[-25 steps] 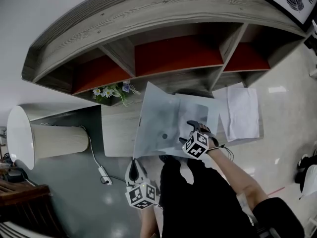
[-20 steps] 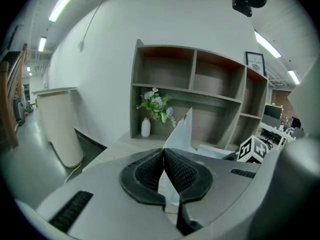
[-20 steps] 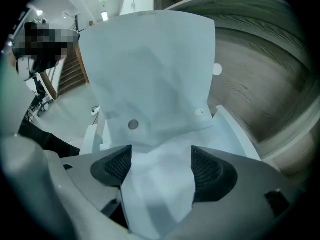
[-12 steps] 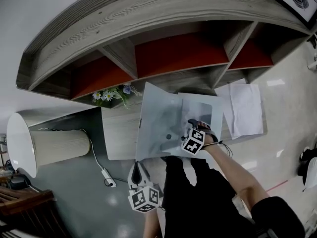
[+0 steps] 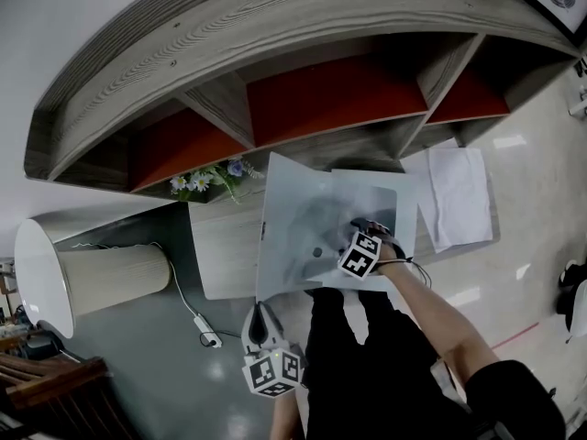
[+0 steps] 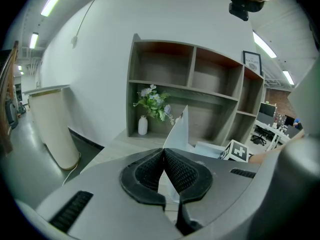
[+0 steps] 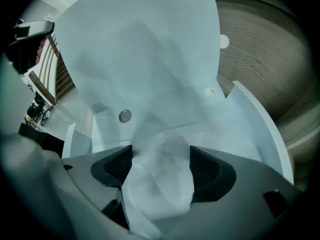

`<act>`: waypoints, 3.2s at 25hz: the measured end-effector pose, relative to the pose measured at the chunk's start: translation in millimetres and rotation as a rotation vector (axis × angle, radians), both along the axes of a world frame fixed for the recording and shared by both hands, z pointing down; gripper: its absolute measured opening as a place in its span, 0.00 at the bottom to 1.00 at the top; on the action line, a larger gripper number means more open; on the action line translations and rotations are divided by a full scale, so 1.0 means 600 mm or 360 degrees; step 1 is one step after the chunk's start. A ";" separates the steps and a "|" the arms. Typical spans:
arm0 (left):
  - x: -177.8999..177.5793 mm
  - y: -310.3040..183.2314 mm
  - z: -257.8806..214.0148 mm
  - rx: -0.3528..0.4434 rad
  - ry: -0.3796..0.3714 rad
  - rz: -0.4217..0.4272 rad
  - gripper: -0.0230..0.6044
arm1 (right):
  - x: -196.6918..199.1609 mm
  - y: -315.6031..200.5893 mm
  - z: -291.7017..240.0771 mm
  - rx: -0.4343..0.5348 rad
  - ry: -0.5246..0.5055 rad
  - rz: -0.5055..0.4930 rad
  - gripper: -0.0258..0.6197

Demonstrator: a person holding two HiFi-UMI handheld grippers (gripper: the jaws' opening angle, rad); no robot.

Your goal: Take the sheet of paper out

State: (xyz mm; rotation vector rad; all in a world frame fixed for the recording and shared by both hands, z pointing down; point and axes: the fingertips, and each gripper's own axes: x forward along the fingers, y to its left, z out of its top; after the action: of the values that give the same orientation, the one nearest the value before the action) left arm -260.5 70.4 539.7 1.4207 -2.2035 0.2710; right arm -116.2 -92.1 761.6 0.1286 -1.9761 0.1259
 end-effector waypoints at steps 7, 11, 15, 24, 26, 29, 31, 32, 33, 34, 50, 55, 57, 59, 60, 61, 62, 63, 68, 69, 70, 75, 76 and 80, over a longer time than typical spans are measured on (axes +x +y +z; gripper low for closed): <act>-0.006 -0.001 0.002 -0.0003 0.0002 -0.0005 0.06 | -0.003 0.004 -0.003 -0.0006 -0.0013 -0.0029 0.53; -0.008 -0.001 0.002 -0.0004 0.0005 -0.0009 0.06 | -0.006 0.011 -0.006 0.0003 -0.0019 -0.0058 0.48; -0.010 -0.002 0.002 -0.0001 0.0007 -0.0015 0.06 | -0.009 0.009 -0.018 0.0051 -0.0058 -0.0053 0.29; -0.010 -0.003 0.002 -0.0001 -0.0008 -0.0026 0.06 | -0.021 0.024 -0.050 0.0095 -0.0154 -0.0112 0.24; -0.010 -0.004 0.002 0.0000 -0.0010 -0.0032 0.06 | -0.022 0.027 -0.058 0.0107 -0.0167 -0.0123 0.24; -0.011 -0.003 0.003 0.0001 -0.0013 -0.0040 0.06 | -0.027 0.027 -0.075 0.0129 -0.0207 -0.0123 0.22; -0.012 -0.002 0.003 0.0000 -0.0017 -0.0044 0.06 | -0.031 0.026 -0.088 0.0140 -0.0235 -0.0120 0.22; -0.012 -0.002 0.003 0.0000 -0.0020 -0.0045 0.06 | -0.032 0.025 -0.094 0.0147 -0.0249 -0.0122 0.21; -0.012 -0.002 0.003 0.0000 -0.0021 -0.0046 0.06 | -0.033 0.025 -0.099 0.0153 -0.0261 -0.0124 0.21; -0.012 -0.002 0.003 -0.0001 -0.0022 -0.0048 0.06 | -0.034 0.024 -0.105 0.0158 -0.0275 -0.0125 0.21; -0.009 -0.003 0.003 0.0007 -0.0048 -0.0125 0.06 | -0.045 0.021 -0.214 0.0240 -0.0547 -0.0106 0.18; -0.007 -0.003 0.003 -0.0003 -0.0078 -0.0156 0.06 | -0.043 0.021 -0.245 0.0258 -0.0613 -0.0120 0.18; -0.005 -0.002 0.004 -0.0003 -0.0083 -0.0167 0.06 | -0.042 0.022 -0.259 0.0270 -0.0643 -0.0130 0.17; -0.004 -0.002 0.005 0.0001 -0.0088 -0.0179 0.06 | -0.040 0.023 -0.274 0.0280 -0.0673 -0.0139 0.17; -0.003 -0.001 0.005 0.0002 -0.0092 -0.0186 0.06 | -0.039 0.023 -0.281 0.0281 -0.0690 -0.0140 0.17; -0.003 -0.001 0.005 0.0004 -0.0098 -0.0193 0.06 | -0.038 0.024 -0.289 0.0282 -0.0707 -0.0140 0.17; -0.003 -0.001 0.005 0.0005 -0.0105 -0.0200 0.06 | -0.036 0.024 -0.296 0.0286 -0.0723 -0.0137 0.17; -0.003 -0.002 0.004 0.0008 -0.0110 -0.0205 0.06 | -0.035 0.023 -0.303 0.0291 -0.0738 -0.0134 0.17; -0.001 -0.004 0.000 0.0020 -0.0105 -0.0201 0.06 | -0.029 0.023 -0.337 0.0320 -0.0793 -0.0124 0.17; 0.000 -0.004 0.000 0.0021 -0.0102 -0.0194 0.06 | -0.028 0.024 -0.341 0.0333 -0.0795 -0.0125 0.17; 0.001 -0.003 0.000 0.0023 -0.0098 -0.0187 0.06 | -0.025 0.025 -0.344 0.0344 -0.0795 -0.0123 0.17; 0.003 -0.005 -0.004 0.0043 -0.0086 -0.0113 0.06 | -0.014 0.024 -0.360 0.0390 -0.0801 -0.0062 0.17; 0.005 -0.005 -0.005 0.0047 -0.0083 -0.0090 0.06 | -0.011 0.025 -0.366 0.0400 -0.0807 -0.0042 0.17; 0.020 -0.009 -0.010 0.0065 -0.0067 0.0032 0.06 | 0.002 0.033 -0.390 0.0430 -0.0835 0.0052 0.17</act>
State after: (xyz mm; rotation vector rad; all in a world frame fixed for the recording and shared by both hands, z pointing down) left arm -248.5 64.9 533.6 1.4722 -2.2418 0.2668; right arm -115.2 -72.5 527.8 0.3302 -2.5099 -0.0991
